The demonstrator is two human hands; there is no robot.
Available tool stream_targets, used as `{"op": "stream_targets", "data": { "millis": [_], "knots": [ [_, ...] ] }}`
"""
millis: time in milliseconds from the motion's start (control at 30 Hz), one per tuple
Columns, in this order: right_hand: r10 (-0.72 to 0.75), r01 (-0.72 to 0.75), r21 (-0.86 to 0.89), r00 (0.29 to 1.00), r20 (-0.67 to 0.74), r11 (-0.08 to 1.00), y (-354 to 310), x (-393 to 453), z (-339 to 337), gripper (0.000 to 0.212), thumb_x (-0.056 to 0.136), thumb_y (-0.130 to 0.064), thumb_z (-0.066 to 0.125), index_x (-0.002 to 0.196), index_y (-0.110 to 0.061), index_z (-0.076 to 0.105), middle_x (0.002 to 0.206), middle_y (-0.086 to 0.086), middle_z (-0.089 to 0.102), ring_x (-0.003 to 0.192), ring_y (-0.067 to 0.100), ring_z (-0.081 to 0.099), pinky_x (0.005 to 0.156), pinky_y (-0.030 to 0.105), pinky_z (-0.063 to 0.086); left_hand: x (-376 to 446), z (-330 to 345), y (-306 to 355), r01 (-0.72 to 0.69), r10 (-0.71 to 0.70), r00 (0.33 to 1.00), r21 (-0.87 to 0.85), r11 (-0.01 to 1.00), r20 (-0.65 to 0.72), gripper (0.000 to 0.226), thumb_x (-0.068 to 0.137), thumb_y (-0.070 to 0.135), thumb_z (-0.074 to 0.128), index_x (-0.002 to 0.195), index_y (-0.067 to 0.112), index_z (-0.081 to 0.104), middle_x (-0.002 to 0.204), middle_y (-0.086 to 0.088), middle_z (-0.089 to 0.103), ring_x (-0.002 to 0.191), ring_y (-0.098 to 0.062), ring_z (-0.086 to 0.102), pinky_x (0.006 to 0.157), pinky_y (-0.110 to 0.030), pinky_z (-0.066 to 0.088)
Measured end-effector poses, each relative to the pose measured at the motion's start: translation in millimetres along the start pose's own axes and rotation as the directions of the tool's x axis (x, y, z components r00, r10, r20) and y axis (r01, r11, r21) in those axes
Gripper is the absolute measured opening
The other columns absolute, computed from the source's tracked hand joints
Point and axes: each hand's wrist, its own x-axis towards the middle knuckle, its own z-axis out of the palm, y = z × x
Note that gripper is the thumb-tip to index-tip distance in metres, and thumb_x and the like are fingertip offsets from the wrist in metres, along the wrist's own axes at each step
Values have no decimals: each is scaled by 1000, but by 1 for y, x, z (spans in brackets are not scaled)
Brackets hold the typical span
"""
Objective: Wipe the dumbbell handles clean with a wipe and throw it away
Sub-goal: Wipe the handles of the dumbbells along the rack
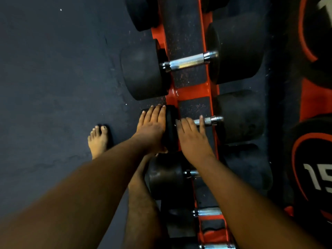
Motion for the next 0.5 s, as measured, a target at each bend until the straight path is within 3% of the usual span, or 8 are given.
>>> {"op": "stream_targets", "data": {
  "millis": [67, 133, 233, 333, 400, 500],
  "knots": [
    [45, -45, -2, 999, 15, 999, -5, 26, -1, 47, 94, -17, 40, 140, -10, 46, 128, 10, 55, 126, 27, 48, 121, 62, 8, 0, 0, -1, -8, 8, 1000, -1, 1000, 12, 152, 63, 49, 92, 158, 9, -18, 169, -12, -11, 156, -31, -13, 127, -49, -5],
    [84, -85, 23, 996, 37, 996, -11, 39, -3, 41, 96, -19, 45, 136, -12, 49, 127, 8, 57, 125, 26, 49, 123, 59, 4, 0, 0, -2, -15, 15, 1000, -5, 1000, 1, 152, 63, 51, 92, 158, 9, -18, 169, -12, -11, 156, -31, -13, 127, -50, -5],
    [116, -117, 55, 993, 33, 992, -13, 20, -4, 54, 98, -18, 39, 151, -8, 35, 152, 13, 41, 148, 29, 28, 123, 60, 2, 0, -1, -3, -20, 21, 1000, -31, 999, 4, 151, 64, 51, 92, 158, 10, -19, 169, -11, -12, 156, -30, -14, 127, -50, -5],
    [64, -64, 9, 997, 50, 998, -15, -12, -2, 66, 97, -22, 36, 158, -5, 16, 165, 15, 18, 155, 30, 8, 120, 66, 4, -1, -2, -4, -32, 32, 999, -38, 999, 4, 151, 63, 47, 93, 158, 11, -20, 169, -10, -13, 156, -29, -15, 126, -48, -8],
    [72, -71, -15, 994, 78, 997, -11, -5, -1, 64, 97, -23, 43, 156, -6, 24, 160, 15, 29, 152, 30, 19, 120, 66, 6, -2, -1, -5, -44, 44, 999, -40, 998, -9, 151, 63, 48, 93, 158, 10, -19, 169, -11, -13, 156, -30, -15, 126, -48, -9],
    [127, -127, 1, 989, 69, 992, -12, 27, -4, 44, 96, -21, 50, 138, -12, 45, 130, 10, 53, 127, 28, 46, 122, 59, 9, -5, -1, -5, -50, 49, 998, -34, 998, -25, 150, 63, 50, 92, 159, 9, -17, 169, -12, -12, 156, -29, -14, 126, -48, -8]
  ]
}}
